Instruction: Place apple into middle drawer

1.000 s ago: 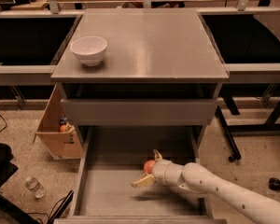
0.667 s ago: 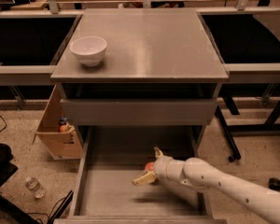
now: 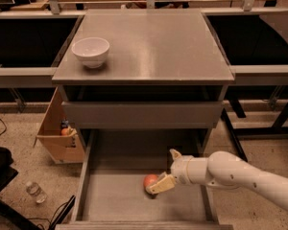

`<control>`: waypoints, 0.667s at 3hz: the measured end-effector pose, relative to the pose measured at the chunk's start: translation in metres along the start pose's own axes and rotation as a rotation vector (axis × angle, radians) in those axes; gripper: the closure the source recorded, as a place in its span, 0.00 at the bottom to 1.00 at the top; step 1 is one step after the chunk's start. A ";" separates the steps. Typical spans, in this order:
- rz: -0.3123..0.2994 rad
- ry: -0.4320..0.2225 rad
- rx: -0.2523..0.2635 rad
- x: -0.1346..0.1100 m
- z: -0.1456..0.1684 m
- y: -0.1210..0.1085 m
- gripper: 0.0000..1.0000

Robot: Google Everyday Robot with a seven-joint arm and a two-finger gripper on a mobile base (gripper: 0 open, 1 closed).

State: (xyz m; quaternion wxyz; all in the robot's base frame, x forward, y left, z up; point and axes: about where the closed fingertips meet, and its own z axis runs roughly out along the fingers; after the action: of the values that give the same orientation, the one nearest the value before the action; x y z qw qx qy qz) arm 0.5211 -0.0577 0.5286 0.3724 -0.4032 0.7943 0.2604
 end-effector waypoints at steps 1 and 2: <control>-0.053 0.065 -0.041 -0.047 -0.079 0.011 0.00; -0.100 0.128 -0.079 -0.088 -0.126 0.022 0.00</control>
Offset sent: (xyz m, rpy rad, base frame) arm -0.0711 -0.0490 0.2202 -0.1719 0.1220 0.2939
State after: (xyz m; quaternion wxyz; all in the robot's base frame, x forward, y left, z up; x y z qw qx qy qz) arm 0.4899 -0.0960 0.6757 0.3171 -0.4727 0.7844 0.2464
